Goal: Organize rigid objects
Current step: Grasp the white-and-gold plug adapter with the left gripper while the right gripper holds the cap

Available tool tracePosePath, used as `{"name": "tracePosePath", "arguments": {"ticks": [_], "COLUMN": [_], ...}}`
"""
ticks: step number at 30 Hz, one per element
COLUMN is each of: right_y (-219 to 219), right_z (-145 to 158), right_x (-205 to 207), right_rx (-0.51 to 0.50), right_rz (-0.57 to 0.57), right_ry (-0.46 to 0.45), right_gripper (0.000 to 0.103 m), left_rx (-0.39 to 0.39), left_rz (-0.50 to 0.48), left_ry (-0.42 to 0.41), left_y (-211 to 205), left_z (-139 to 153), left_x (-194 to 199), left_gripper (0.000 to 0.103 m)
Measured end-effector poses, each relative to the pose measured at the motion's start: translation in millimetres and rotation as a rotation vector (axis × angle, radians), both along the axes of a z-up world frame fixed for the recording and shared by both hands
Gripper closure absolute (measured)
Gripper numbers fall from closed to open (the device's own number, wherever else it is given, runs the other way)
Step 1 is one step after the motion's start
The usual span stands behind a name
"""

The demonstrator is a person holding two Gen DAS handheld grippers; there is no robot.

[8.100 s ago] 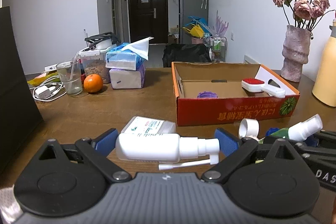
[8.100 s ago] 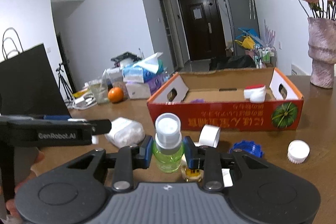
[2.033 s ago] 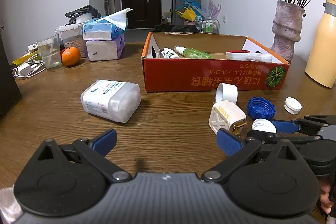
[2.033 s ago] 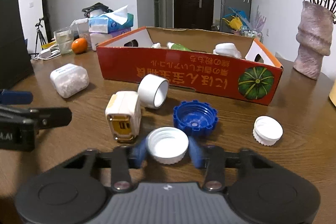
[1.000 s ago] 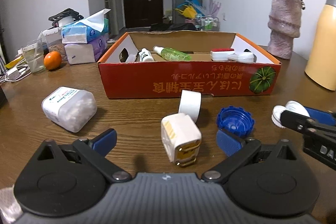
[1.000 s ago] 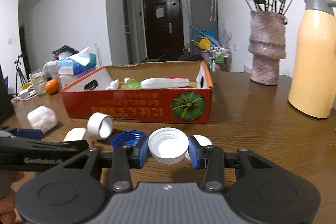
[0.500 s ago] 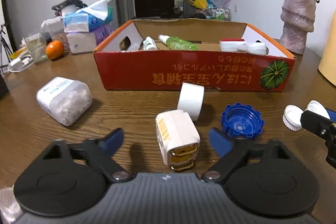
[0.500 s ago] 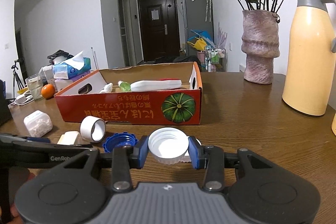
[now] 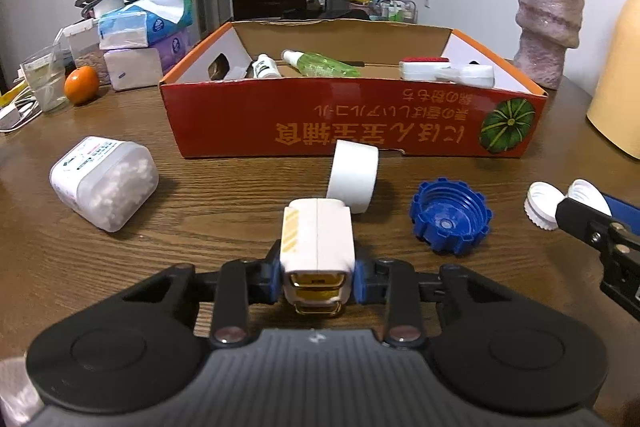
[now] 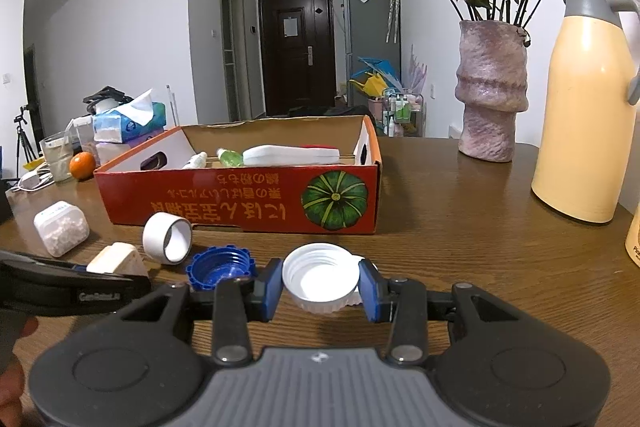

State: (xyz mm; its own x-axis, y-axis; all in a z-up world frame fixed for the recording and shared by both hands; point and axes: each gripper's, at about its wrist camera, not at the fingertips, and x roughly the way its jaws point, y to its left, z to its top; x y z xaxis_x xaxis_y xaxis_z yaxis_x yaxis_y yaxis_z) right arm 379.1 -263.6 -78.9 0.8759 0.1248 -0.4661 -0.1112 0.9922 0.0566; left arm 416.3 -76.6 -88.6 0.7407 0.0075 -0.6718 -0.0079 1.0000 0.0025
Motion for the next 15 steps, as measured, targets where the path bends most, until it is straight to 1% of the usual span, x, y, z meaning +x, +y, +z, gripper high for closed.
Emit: {"name": "tracePosePath", "arguments": {"ticks": [8,15], "right_y": [0.1,4.1], "right_z": [-0.8,2.5], "right_x": [-4.5,-15.9], "right_rx": [0.000,0.023], "right_rz": [-0.024,-0.023], "right_ry": [-0.012,-0.030], "right_gripper": [0.064,0.064], "left_rx": [0.002,-0.005], "left_rz": [-0.024,-0.034], "left_ry": [-0.038,-0.071], "left_y": [2.7,7.9], "left_z": [8.0,16.6], "left_x": [-9.7,-20.3], "left_gripper": [0.070,0.070]}}
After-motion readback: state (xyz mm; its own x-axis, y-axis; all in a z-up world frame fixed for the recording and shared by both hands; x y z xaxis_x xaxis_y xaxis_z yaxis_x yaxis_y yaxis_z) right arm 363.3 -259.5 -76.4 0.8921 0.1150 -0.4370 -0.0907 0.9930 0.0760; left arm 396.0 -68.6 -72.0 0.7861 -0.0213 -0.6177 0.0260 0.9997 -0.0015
